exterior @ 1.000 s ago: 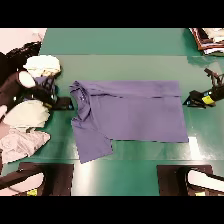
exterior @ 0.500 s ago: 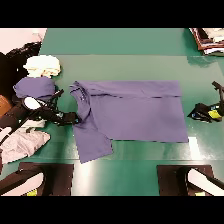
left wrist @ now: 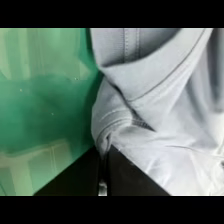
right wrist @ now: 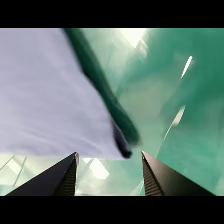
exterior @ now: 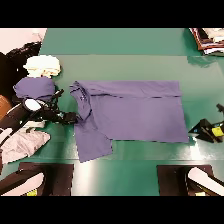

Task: Fold the shirts.

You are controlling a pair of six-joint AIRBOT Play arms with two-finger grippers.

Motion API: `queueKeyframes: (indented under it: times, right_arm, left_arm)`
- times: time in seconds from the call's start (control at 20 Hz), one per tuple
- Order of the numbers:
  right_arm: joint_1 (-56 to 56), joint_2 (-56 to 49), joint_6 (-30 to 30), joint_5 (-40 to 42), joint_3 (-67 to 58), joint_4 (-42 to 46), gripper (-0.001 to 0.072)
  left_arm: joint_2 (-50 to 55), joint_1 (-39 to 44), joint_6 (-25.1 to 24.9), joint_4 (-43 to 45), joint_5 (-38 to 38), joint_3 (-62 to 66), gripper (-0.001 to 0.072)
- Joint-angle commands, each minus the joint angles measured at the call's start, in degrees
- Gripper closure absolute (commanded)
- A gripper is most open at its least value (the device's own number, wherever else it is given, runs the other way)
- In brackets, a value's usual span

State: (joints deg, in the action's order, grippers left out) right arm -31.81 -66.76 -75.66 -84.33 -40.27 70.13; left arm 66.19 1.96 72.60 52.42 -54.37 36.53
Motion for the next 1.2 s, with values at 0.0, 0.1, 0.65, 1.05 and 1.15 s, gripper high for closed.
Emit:
queueKeyframes:
  times: [0.0,0.1,0.65,1.05,1.15]
  right_arm:
    - [-2.1,-2.2,1.6,2.4,5.5,-0.6,0.0271]
    - [-0.5,-2.2,2.2,5.4,6.7,-4.0,0.0279]
    - [12.0,4.3,3.1,6.4,-4.3,-14.0,0.0698]
    - [18.9,11.9,2.2,16.8,-52.1,-20.4,0.0699]
    - [17.8,12.9,2.1,18.0,-62.4,-19.3,0.0699]
  left_arm:
    - [0.0,0.0,-0.2,-0.4,-0.7,0.1,0.067]
    - [0.0,0.0,-0.2,-0.5,-0.7,0.1,0.067]
    - [-8.9,0.0,4.2,0.1,-10.8,9.5,0.0678]
    - [-17.1,0.0,8.1,4.6,-8.8,59.5,0.0678]
    - [-17.1,0.0,8.1,5.1,-5.3,72.4,0.0678]
